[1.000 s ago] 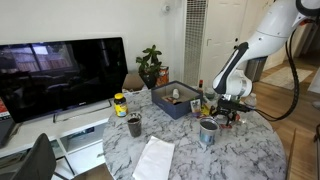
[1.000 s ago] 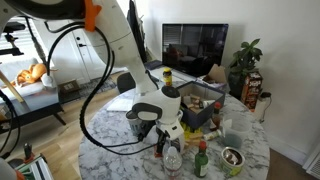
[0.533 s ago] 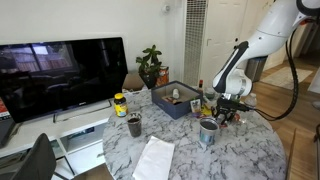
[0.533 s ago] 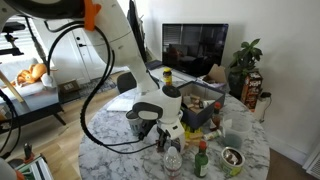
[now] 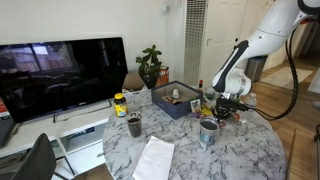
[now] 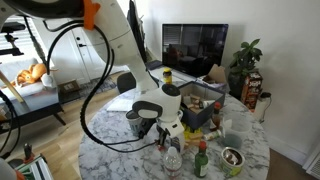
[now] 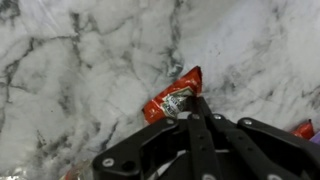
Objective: Place the metal cup upright then put two red packets into it
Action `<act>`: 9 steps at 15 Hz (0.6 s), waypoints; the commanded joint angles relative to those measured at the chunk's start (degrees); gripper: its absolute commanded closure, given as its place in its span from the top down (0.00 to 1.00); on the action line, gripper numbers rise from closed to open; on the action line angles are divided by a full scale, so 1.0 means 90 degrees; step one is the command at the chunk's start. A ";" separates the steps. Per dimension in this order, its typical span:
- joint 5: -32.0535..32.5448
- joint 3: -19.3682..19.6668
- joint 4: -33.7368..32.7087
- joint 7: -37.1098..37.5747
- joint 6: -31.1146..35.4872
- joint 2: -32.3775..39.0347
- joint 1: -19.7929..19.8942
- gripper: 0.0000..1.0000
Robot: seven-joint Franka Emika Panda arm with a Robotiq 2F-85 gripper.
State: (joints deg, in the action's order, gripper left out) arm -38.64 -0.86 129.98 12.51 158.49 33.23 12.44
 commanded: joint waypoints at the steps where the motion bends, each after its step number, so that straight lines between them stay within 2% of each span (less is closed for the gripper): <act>1: 0.0221 0.0128 0.0352 -0.0008 -0.0232 -0.0462 -0.0206 0.00; 6: 0.1052 0.0275 0.1153 0.0014 -0.0457 -0.1885 -0.0635 0.00; 9: 0.1381 0.0116 0.1476 -0.0224 -0.0835 -0.2822 -0.0684 0.00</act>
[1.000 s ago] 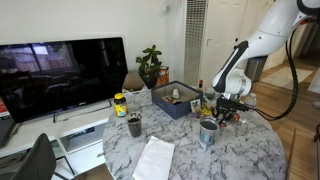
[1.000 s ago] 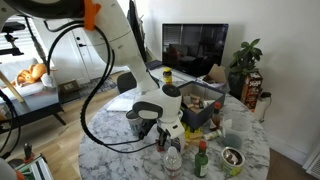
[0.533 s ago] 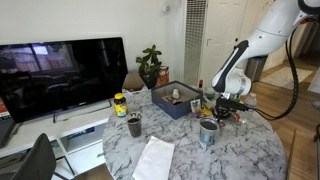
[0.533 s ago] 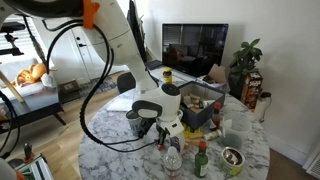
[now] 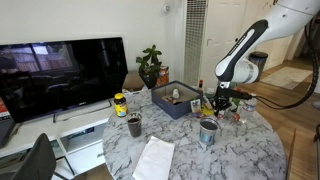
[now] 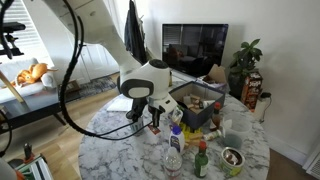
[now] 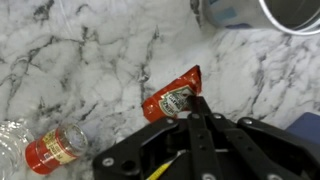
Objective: Place the metal cup upright then put two red packets into it
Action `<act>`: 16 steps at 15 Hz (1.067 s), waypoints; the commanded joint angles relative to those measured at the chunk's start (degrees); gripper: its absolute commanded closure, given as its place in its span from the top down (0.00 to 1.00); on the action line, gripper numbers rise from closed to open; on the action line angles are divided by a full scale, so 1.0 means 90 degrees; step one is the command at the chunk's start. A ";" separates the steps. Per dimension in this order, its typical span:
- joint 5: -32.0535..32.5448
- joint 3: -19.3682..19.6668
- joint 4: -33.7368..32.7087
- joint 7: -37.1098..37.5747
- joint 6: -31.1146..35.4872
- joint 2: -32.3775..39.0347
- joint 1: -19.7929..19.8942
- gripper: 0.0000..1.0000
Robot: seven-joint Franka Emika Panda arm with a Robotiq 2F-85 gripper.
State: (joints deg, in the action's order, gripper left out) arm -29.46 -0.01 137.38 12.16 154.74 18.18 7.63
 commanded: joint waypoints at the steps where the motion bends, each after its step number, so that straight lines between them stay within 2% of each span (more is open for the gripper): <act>1: 0.0296 -0.0074 0.0702 -0.0404 -0.0603 -0.1432 -0.0147 0.00; 5: -0.0093 -0.0317 0.0565 -0.1329 -0.1456 -0.2059 -0.0461 0.00; 9: -0.0200 -0.0377 0.0265 -0.1690 -0.2112 -0.1903 -0.0830 0.00; 13: 0.0022 -0.0366 0.0037 -0.1706 -0.1725 -0.1462 -0.0948 0.00; 16: 0.0176 -0.0342 -0.0127 -0.1656 -0.1561 -0.1197 -0.0912 0.08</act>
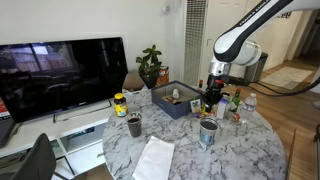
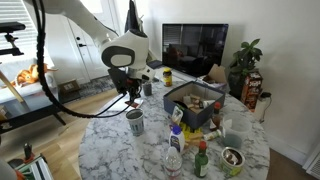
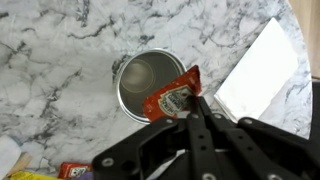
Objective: Place the metal cup upright then put two red packets into it
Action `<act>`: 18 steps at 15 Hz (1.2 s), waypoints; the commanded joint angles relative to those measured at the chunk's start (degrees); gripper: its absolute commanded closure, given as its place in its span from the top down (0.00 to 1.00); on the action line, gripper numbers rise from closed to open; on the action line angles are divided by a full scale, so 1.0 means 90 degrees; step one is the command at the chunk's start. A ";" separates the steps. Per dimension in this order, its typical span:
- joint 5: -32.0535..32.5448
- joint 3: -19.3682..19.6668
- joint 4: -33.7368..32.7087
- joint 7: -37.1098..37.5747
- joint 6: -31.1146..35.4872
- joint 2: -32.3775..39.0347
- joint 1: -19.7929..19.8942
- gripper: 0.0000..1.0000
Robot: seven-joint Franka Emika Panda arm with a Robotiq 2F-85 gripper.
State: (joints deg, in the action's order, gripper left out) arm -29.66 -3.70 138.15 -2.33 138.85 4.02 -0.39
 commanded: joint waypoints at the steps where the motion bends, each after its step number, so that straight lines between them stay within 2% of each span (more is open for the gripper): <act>1: 0.0293 0.0075 -0.0247 0.0026 0.0273 0.0456 -0.0017 0.29; 2: 0.0318 0.0077 -0.0300 0.0009 0.0230 0.0521 0.0002 0.29; 3: 0.0362 0.0083 -0.0320 0.0027 0.0270 0.0565 0.0010 0.35; 7: 0.0336 0.0148 -0.0428 0.0097 0.0294 0.0610 0.0088 0.63; 10: 0.0451 0.0371 -0.0548 0.0586 0.0945 0.0838 0.0172 0.87; 12: 0.0775 0.0547 -0.0648 0.1116 0.1479 0.1152 0.0158 1.00; 16: 0.1521 0.0980 -0.0907 0.2542 0.2417 0.1999 -0.0091 1.00; 18: 0.1768 0.1226 -0.1086 0.3150 0.2547 0.2392 -0.0268 1.00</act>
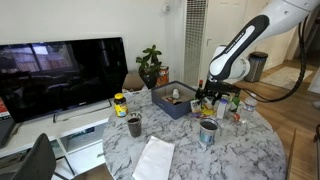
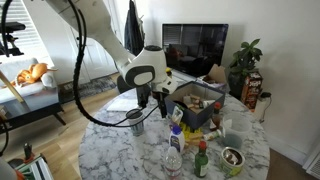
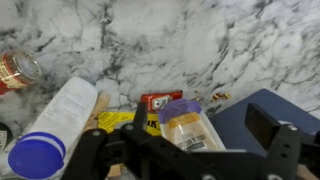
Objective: Place the metal cup upright then put two red packets into it
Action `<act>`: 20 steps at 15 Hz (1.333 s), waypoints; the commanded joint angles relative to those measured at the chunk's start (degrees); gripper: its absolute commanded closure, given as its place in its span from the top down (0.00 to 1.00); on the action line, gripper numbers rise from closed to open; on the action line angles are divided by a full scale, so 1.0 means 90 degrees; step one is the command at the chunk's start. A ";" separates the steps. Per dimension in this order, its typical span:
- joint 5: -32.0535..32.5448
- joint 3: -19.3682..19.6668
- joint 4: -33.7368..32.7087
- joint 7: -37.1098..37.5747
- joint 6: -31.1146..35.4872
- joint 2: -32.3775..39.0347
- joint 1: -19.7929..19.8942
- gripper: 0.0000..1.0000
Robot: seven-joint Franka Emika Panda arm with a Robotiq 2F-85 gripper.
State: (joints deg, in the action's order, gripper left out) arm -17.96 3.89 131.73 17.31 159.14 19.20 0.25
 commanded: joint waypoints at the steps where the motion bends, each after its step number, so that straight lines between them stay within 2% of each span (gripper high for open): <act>1: 0.0495 0.0473 -0.0516 0.1229 0.0302 0.0908 -0.0418 1.00; 5: 0.0294 0.0483 -0.1066 0.1619 0.0128 0.1542 -0.0445 1.00; 8: 0.0446 0.0571 -0.1391 0.1627 0.0093 0.1924 -0.0549 0.96; 13: 0.0720 0.0935 -0.1852 0.1621 0.0072 0.2474 -0.0793 0.85; 16: 0.0856 0.1135 -0.2020 0.1612 -0.0042 0.2654 -0.0893 0.86; 20: 0.0897 0.1118 -0.2178 0.1542 -0.0171 0.2788 -0.0891 0.74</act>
State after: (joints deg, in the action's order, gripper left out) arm -11.52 12.83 114.45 30.36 159.52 41.72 -6.81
